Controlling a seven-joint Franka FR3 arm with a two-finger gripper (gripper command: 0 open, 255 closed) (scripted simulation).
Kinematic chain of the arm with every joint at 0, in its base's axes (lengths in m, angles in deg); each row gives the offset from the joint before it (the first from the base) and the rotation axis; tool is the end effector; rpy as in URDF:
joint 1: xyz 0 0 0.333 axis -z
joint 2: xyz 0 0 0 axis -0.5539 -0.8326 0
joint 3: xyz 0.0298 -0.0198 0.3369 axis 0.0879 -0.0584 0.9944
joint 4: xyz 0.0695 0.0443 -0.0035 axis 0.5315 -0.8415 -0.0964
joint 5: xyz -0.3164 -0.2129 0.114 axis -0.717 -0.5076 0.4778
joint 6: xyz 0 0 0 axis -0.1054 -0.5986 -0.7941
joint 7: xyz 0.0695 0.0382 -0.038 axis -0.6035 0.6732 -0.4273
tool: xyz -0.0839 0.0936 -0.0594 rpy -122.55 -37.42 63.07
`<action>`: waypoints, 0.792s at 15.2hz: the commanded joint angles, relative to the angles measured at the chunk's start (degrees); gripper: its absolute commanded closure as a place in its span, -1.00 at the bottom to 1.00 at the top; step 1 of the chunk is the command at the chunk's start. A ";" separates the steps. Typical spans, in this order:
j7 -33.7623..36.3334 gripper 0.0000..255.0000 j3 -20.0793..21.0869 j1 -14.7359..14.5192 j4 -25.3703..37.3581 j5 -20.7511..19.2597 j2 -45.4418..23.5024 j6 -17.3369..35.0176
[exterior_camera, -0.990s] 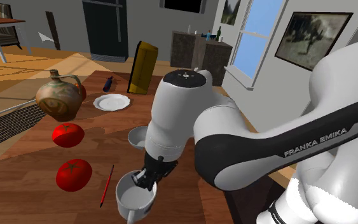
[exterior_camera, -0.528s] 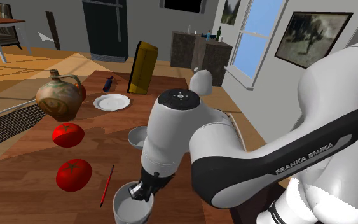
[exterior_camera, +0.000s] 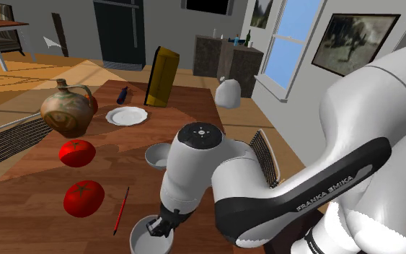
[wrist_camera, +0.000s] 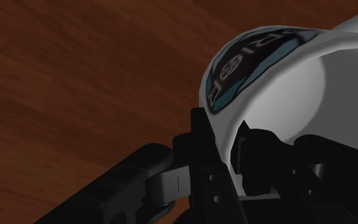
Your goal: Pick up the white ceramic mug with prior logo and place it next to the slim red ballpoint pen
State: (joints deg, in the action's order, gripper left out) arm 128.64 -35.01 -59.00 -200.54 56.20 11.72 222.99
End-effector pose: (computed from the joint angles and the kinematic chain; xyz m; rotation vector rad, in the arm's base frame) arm 0.2798 0.4192 0.3528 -3.0661 -0.0044 -0.2099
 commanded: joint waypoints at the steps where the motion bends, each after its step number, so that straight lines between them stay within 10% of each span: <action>1: 0.91 1.00 0.22 0.15 -0.59 -1.08 -1.25 1.69; 12: 7.12 1.00 0.16 0.61 -2.77 -9.10 -8.58 9.76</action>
State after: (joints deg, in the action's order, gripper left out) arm 135.12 -34.76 -58.39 -203.16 47.93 3.79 232.06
